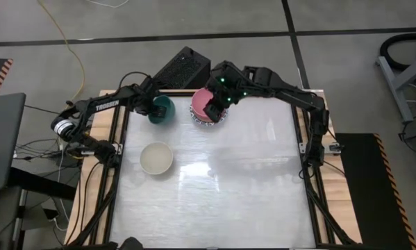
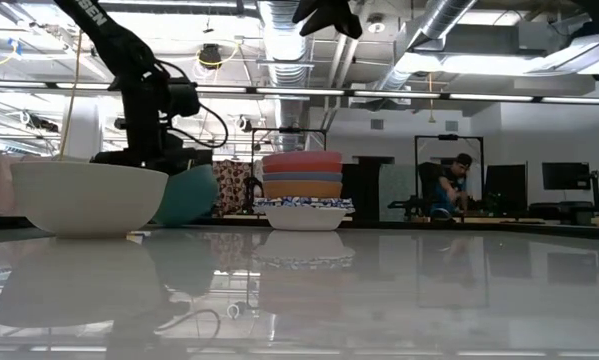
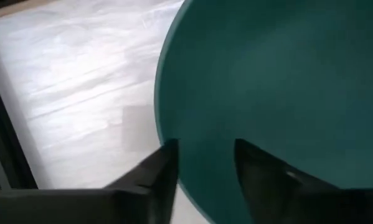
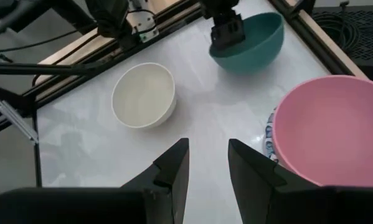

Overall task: Nest bowls inside each other by size order
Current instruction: Stack the dark green bowl on top of the pink bowl

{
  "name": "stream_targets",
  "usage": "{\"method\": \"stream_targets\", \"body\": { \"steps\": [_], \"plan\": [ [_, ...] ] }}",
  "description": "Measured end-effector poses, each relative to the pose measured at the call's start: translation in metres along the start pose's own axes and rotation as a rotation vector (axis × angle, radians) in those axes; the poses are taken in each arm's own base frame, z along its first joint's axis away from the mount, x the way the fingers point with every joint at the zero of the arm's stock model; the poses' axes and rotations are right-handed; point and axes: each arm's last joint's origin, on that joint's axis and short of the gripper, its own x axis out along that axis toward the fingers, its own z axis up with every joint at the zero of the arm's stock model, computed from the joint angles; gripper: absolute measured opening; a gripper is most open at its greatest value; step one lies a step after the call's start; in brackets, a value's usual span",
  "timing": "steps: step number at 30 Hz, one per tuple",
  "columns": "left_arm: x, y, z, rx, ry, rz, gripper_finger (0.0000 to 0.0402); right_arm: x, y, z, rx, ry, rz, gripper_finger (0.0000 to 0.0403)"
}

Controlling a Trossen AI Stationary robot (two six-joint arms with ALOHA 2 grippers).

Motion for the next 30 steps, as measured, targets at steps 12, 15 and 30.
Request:
{"method": "stream_targets", "body": {
  "steps": [12,15,30],
  "plan": [
    [-0.009,-0.002,0.000,0.026,-0.023,-0.052,0.0010,0.002,0.013,-0.004,-0.029,0.002,-0.006,0.0132],
    [-0.026,-0.006,0.000,0.052,-0.089,-0.130,0.0021,0.002,0.014,-0.005,-0.036,0.004,-0.003,0.0132],
    [-0.084,0.004,-0.007,0.171,-0.342,-0.123,0.0155,0.002,0.014,-0.005,-0.037,0.008,-0.005,0.0132]
  ]
}}
